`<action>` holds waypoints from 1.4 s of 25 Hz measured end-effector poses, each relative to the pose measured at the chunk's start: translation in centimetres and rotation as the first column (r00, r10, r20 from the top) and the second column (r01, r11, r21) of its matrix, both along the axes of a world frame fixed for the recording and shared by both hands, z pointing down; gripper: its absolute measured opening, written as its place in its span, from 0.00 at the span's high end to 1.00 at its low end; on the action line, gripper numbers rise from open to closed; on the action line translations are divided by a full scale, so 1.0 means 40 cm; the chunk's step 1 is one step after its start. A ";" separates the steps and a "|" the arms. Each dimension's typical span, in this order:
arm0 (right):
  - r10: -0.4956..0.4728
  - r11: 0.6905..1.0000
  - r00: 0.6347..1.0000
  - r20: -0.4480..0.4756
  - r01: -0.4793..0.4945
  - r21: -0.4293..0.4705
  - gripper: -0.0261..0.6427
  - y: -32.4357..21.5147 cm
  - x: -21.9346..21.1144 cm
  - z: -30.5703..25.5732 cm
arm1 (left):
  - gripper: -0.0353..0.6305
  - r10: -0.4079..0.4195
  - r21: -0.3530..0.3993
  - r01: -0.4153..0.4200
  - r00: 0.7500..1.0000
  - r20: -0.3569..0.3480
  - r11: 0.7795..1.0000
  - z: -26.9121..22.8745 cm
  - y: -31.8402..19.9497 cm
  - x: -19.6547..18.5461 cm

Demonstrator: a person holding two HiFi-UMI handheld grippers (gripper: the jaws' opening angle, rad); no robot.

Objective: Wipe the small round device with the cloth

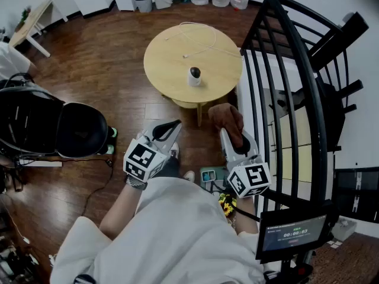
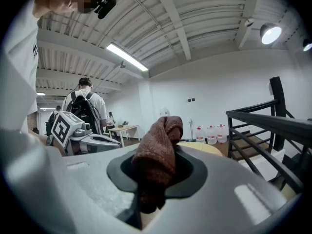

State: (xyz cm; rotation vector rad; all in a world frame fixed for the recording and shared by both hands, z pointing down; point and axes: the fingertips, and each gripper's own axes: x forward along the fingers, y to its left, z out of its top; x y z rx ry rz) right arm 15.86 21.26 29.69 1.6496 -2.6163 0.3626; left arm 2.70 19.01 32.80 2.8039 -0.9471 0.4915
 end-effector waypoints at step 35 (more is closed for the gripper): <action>0.167 0.984 0.981 -0.094 -0.172 -0.041 0.83 -0.435 -0.119 -0.063 | 0.94 0.153 -0.043 -0.156 0.986 -0.064 0.987 -0.018 -0.479 -0.141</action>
